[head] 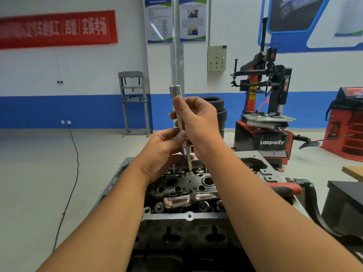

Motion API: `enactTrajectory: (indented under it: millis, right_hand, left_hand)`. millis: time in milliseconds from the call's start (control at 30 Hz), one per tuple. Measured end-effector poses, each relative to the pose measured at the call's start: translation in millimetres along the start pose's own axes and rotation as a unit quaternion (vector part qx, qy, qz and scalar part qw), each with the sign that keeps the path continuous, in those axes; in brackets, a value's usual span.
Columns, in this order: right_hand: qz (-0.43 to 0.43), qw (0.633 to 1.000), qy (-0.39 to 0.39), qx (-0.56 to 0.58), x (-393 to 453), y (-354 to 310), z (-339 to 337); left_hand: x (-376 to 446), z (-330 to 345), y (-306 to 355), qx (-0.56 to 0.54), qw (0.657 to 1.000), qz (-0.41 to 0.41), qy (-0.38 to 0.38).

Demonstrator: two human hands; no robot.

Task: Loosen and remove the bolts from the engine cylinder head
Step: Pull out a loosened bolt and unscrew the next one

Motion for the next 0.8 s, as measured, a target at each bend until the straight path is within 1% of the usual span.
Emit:
enactTrajectory:
  millis: [33,100,200,267,400,467,533,567,633,700,800]
  right_hand:
    - [-0.001,1.0,0.002,-0.007,0.3,-1.2,1.0]
    - [0.001,1.0,0.001,-0.007,0.6,-3.0,2.5]
    - [0.007,0.999,-0.032,0.0,-0.8,-3.6,5.0]
    - [0.018,0.998,-0.043,0.036,-1.5,-3.6,5.6]
    - [0.025,0.997,-0.026,0.072,-2.0,-3.1,1.2]
    - [0.017,0.998,-0.018,0.066,-1.2,-2.8,-0.6]
    - [0.013,0.998,-0.025,0.052,-0.5,-3.6,-0.2]
    - [0.011,0.998,-0.031,0.045,-0.7,-4.3,0.8]
    - [0.008,0.999,-0.034,0.039,-1.2,-4.9,2.3]
    - [0.009,0.999,-0.028,0.044,-2.8,-4.5,2.5]
    - [0.002,0.998,-0.017,0.058,-4.1,-6.3,-0.2]
  left_hand:
    - [-0.8,0.3,0.0,-0.027,1.0,-0.014,-0.005]
    - [-1.6,1.0,0.6,-0.035,0.999,-0.017,-0.002]
    - [-0.4,1.2,0.9,0.021,0.999,0.036,0.013]
    - [1.3,0.6,-0.4,0.054,0.996,0.059,0.026]
    - [4.7,-3.4,-4.4,0.067,0.995,0.056,0.054]
    - [3.6,-3.2,-5.6,0.039,0.999,0.024,0.015]
    - [1.1,-2.6,-5.2,-0.01,0.999,-0.015,-0.036]
    - [-0.2,-2.4,-4.4,-0.022,0.998,-0.02,-0.048]
    - [-1.1,-0.1,-2.6,-0.006,0.999,-0.005,-0.042]
    - [-2.1,1.6,-2.6,0.026,0.999,0.013,-0.018]
    - [-2.6,1.5,-2.8,0.056,0.998,0.02,-0.002]
Point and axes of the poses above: each hand's wrist, its own x-axis towards the middle knuckle, its own z-axis out of the palm, y = z × x, the point moved 1 cm from there along x, towards the middle knuckle, and after that the axes turned 7 degrees about -x, right-handed, at the moved point
